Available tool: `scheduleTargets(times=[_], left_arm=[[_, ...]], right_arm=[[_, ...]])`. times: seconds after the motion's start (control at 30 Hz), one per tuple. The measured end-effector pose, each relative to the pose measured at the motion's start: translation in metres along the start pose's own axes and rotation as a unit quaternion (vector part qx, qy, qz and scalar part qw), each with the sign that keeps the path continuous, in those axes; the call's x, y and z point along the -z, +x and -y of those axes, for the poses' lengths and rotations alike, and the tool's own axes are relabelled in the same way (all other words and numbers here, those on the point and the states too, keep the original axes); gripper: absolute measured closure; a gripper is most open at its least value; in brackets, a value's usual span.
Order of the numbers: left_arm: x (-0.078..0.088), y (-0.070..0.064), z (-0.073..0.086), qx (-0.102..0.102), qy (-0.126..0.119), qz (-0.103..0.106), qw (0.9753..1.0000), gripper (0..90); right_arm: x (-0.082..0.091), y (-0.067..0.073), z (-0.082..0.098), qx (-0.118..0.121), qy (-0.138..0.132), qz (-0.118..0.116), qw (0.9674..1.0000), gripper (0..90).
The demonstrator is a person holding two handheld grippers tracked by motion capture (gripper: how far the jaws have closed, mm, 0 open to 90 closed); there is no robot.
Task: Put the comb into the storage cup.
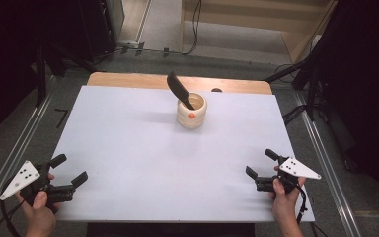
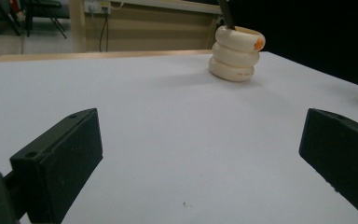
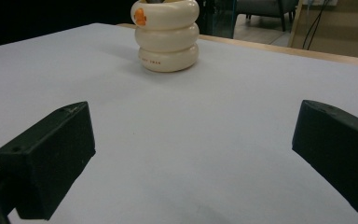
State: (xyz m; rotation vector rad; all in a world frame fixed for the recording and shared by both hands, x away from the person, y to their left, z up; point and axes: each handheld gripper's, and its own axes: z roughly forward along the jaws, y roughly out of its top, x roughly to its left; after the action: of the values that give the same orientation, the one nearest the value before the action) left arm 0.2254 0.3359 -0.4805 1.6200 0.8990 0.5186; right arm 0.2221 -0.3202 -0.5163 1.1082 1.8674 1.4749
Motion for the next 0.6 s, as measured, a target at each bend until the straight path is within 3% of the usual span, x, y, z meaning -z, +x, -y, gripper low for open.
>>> scheduleTargets(times=[0.17,0.33,0.43,0.6], left_arm=[[-0.001,0.003,0.001,-0.004,-0.001,0.000,1.0000,0.0],[-0.004,0.003,0.004,-0.006,0.006,-0.003,1.0000,0.0],[-0.004,0.002,0.004,-0.007,0.005,-0.004,1.0000,0.0],[-0.005,0.002,0.004,-0.008,0.006,-0.007,0.9999,0.0]], right_arm=[[0.008,-0.003,-0.001,-0.004,-0.005,0.015,0.9999,0.0],[0.030,-0.011,0.003,-0.019,-0.012,0.032,0.9992,0.0],[0.040,-0.016,0.008,-0.015,-0.010,0.042,0.9990,0.0],[0.045,-0.018,0.012,-0.023,-0.012,0.039,0.9989,0.0]])
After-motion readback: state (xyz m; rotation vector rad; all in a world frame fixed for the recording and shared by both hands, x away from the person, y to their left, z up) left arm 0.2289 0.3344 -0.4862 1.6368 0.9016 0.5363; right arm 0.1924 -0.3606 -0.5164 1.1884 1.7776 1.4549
